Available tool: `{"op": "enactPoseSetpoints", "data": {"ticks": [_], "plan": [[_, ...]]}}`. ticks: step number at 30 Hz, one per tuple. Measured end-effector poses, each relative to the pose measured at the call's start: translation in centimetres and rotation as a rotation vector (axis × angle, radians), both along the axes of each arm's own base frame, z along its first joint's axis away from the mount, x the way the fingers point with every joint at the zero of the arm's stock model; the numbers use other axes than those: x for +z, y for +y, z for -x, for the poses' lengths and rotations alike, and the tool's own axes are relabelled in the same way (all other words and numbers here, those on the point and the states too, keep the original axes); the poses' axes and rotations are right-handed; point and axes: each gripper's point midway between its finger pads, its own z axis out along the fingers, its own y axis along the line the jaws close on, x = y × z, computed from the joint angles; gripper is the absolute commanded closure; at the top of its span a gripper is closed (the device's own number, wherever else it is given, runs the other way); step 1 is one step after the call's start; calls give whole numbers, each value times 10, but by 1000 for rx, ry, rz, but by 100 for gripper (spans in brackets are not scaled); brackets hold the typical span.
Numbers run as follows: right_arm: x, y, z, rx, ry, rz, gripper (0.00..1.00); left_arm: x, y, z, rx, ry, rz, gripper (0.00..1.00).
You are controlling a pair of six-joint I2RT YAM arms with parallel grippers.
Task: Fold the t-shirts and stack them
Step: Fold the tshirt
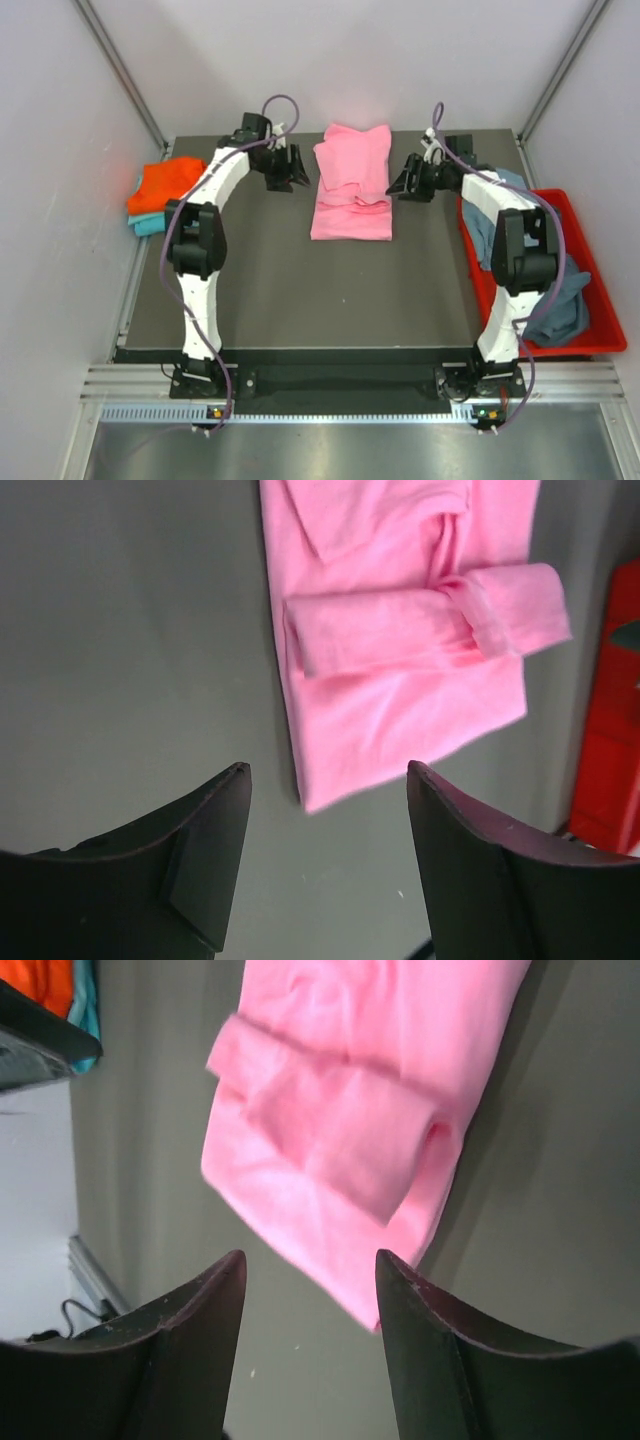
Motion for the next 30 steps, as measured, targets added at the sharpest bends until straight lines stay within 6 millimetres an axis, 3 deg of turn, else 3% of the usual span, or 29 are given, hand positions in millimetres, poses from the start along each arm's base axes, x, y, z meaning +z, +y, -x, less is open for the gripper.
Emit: {"op": "enactPoseSetpoints", "data": {"ticks": [4, 10, 12, 16, 22, 30], "plan": [[-14, -2, 47, 9, 89, -26, 46, 14, 15, 25, 24, 52, 71, 32], [-58, -3, 98, 4, 283, -39, 46, -35, 5, 77, 33, 307, 169, 32], [-61, -3, 99, 0, 300, -46, 46, -49, -1, 93, 41, 395, 198, 31], [-65, -1, 95, -4, 304, -58, 46, -58, -8, 105, 52, 472, 240, 31], [-86, 0, 95, -21, 365, -63, 46, -57, -18, 103, 64, 503, 308, 30], [-86, 7, 85, -18, 368, -90, 46, -72, -29, 104, 61, 541, 324, 30]]}}
